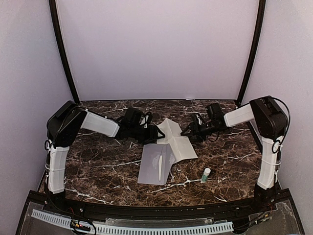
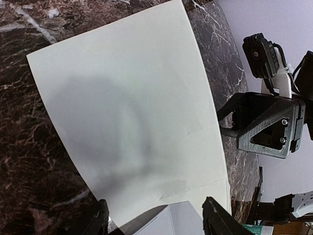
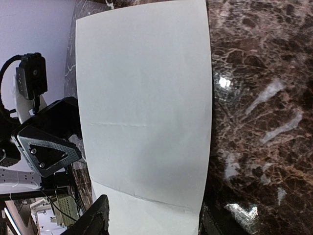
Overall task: Place the letter into the envelope and seal it
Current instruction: Pick up the letter from the center of the board, then fold the letter.
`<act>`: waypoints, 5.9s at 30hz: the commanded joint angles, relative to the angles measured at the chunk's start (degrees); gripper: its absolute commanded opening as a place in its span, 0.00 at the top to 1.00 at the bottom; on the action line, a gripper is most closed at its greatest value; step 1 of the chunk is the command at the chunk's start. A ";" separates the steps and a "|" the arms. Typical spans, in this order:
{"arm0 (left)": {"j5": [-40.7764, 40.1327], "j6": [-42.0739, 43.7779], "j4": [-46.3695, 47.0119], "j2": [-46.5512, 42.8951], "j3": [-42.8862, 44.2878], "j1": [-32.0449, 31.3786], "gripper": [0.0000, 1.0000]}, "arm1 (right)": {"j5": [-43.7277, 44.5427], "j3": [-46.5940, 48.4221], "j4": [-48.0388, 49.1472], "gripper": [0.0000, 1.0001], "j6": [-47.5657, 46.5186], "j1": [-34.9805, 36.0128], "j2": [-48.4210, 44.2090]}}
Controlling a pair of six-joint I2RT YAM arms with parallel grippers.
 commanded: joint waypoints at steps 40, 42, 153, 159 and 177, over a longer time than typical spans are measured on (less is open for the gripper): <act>-1.14 -8.22 13.84 -12.56 -16.31 1.78 0.33 | -9.06 -7.82 25.01 1.00 17.41 3.92 -3.87; -1.88 -9.45 16.52 -15.06 -19.61 2.41 0.33 | -8.90 -8.19 24.83 1.00 17.19 3.90 -4.40; 27.51 5.89 -2.92 -62.75 -20.36 0.56 1.00 | 9.74 -24.85 32.44 0.14 9.42 24.75 -44.74; 29.37 0.16 3.50 -64.03 -18.89 0.58 1.00 | 8.75 -24.78 34.75 0.13 8.99 27.84 -42.86; 28.99 -0.99 5.44 -67.27 -20.54 0.58 1.00 | 4.17 -23.57 46.79 1.00 16.55 30.96 -38.31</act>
